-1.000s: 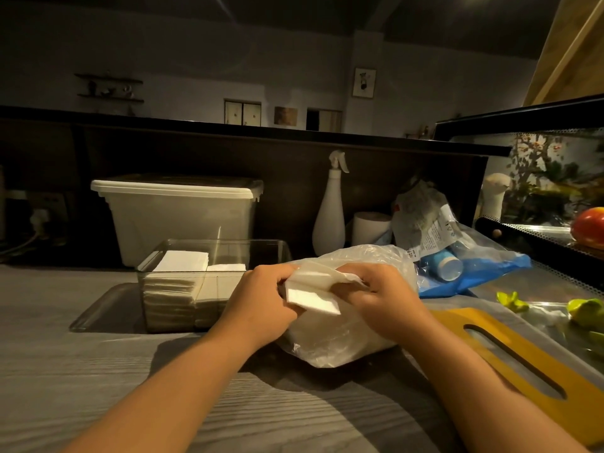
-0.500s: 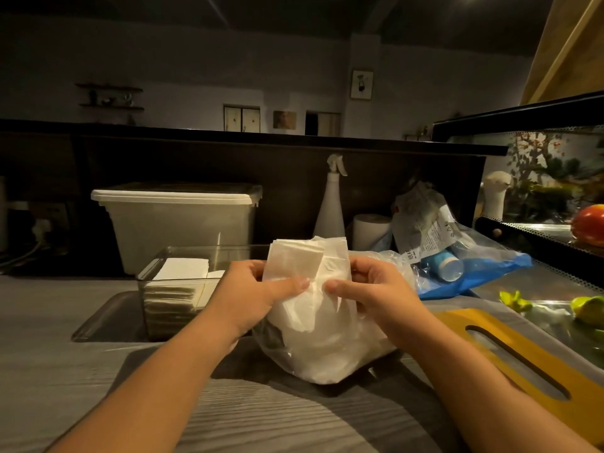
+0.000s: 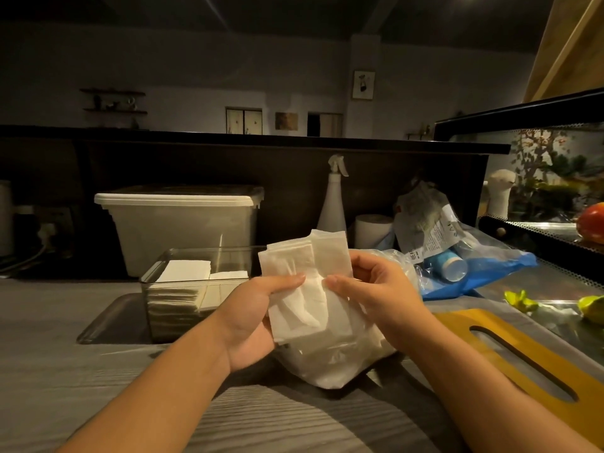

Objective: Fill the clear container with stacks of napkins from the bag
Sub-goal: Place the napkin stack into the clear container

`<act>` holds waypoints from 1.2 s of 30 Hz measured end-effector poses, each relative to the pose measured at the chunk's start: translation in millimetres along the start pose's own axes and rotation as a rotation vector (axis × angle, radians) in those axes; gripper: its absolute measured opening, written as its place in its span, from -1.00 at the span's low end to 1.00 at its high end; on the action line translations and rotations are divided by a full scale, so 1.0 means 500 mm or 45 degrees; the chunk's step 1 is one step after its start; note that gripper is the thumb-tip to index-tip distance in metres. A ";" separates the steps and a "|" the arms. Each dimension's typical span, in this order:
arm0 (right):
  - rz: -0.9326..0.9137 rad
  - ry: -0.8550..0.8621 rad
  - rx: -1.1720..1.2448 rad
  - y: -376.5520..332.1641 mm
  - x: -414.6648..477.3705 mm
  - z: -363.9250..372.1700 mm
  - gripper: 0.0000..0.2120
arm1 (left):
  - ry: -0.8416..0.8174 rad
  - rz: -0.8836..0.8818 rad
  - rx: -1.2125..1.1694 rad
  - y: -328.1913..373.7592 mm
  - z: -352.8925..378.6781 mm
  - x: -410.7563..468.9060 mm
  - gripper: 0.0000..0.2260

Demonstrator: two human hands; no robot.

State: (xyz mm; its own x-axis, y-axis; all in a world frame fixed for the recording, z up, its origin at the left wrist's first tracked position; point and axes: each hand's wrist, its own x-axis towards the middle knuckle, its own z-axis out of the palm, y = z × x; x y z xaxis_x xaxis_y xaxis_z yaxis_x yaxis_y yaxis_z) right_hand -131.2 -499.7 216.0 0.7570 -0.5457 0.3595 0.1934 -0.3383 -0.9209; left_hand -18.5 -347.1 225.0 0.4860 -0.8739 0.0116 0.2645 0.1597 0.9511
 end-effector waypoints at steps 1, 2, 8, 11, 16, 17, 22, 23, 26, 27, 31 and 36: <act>0.015 0.001 -0.034 0.002 0.001 0.001 -0.76 | -0.002 -0.021 -0.028 -0.004 0.001 0.000 -0.75; 0.029 0.007 -0.070 0.003 0.003 0.001 -0.78 | 0.001 -0.037 -0.044 -0.008 0.001 0.001 -0.74; 0.134 -0.005 -0.108 0.010 0.010 -0.010 -0.71 | 0.130 -0.010 -0.079 -0.017 -0.001 0.012 -0.80; 0.221 -0.055 -0.036 0.008 0.011 -0.014 -0.65 | 0.208 0.058 -0.072 -0.012 -0.003 0.017 -0.77; 0.164 0.011 0.057 0.005 0.007 -0.012 -0.75 | 0.239 0.123 -0.080 -0.008 -0.008 0.020 -0.75; 0.157 0.021 0.069 0.005 0.008 -0.012 -0.76 | 0.247 0.134 -0.092 -0.008 -0.008 0.020 -0.75; 0.195 0.039 0.113 0.005 0.009 -0.010 -0.81 | 0.281 0.183 -0.118 -0.005 -0.005 0.019 -0.82; 0.196 0.059 0.107 0.007 0.010 -0.009 -0.82 | 0.296 0.186 -0.134 -0.004 -0.007 0.020 -0.81; 0.189 0.122 0.139 0.007 0.012 -0.013 -0.84 | 0.340 0.184 -0.146 -0.001 -0.010 0.021 -0.84; 0.187 0.137 0.179 0.005 0.012 -0.015 -0.83 | 0.346 0.189 -0.131 0.001 -0.011 0.021 -0.86; 0.146 0.157 0.272 -0.004 0.013 -0.018 -0.80 | 0.320 0.196 -0.045 0.001 -0.012 0.020 -0.84; 0.122 0.129 0.457 -0.012 0.010 -0.020 -0.69 | 0.307 0.206 0.114 -0.001 -0.011 0.020 -0.85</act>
State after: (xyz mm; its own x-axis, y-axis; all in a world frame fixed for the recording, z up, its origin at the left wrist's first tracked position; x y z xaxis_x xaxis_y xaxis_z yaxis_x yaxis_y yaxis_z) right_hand -134.7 -508.2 224.6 0.7200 -0.6412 0.2654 0.3446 -0.0017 -0.9388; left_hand -9.3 -353.3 223.0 0.7022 -0.7046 0.1018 0.0982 0.2375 0.9664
